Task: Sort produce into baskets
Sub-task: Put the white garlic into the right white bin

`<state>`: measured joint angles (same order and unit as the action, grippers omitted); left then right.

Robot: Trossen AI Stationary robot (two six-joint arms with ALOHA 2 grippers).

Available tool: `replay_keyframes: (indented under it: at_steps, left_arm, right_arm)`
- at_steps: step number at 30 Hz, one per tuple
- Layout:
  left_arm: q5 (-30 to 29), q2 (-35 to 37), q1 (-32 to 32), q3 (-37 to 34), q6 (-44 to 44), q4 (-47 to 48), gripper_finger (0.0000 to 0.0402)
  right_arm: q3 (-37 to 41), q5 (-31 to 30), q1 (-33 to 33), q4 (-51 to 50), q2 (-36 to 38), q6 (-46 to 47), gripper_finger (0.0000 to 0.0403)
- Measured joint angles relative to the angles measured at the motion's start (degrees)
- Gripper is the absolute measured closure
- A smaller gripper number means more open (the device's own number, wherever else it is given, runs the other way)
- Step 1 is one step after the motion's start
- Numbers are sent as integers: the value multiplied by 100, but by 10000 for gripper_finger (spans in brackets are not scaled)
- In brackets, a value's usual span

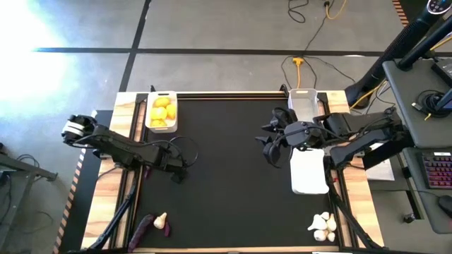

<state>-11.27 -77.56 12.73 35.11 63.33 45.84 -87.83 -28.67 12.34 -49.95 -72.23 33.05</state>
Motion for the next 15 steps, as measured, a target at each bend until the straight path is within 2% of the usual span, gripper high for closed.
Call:
replay_keyframes:
  at_steps: [8, 12, 15]
  left_arm:
    - [138, -305, -10, 13, -41, -169, 233]
    - [180, -240, -47, 92, -143, -254, 260]
    - [186, -203, -135, 282, -405, -810, 273]
  right_arm:
    - [-6, 130, 4, 129, 45, 41, 188]
    - [-169, 490, 4, 47, 79, -4, 188]
    - [-301, 815, 5, -31, 111, -6, 188]
